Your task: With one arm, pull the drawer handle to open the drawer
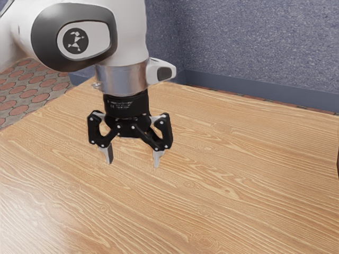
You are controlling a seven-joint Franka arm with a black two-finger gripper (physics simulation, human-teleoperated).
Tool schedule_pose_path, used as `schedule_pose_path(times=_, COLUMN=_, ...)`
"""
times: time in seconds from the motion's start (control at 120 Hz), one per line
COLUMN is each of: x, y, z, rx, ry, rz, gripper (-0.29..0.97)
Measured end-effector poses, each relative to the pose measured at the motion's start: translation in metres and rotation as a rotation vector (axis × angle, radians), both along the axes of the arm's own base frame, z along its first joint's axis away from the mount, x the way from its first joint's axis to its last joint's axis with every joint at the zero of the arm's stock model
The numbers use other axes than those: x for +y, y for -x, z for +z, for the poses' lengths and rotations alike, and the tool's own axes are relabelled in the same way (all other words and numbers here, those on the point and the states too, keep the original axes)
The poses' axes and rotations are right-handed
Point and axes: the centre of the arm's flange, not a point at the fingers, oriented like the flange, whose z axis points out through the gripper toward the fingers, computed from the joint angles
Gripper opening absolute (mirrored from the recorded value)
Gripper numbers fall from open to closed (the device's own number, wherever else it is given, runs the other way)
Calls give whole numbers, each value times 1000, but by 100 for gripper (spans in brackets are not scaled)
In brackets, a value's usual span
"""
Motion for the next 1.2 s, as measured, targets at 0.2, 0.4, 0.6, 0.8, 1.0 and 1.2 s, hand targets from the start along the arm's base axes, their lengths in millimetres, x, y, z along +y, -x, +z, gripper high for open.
schedule_pose_path(times=0.2, x=1, y=-16, z=8, rx=-134, ry=12, rz=246, gripper=68)
schedule_pose_path(times=0.4, x=-6, y=-56, z=9, rx=-174, ry=36, rz=417, gripper=68)
schedule_pose_path(times=0.6, x=-63, y=-59, z=5, rx=-188, ry=54, rz=392, gripper=68)
schedule_pose_path(times=0.8, x=-97, y=-127, z=-36, rx=-226, ry=89, rz=373, gripper=68)
schedule_pose_path(times=1.0, x=-130, y=-136, z=-49, rx=-282, ry=110, rz=322, gripper=68)
schedule_pose_path(times=1.2, x=-152, y=-163, z=-75, rx=-312, ry=180, rz=256, gripper=68)
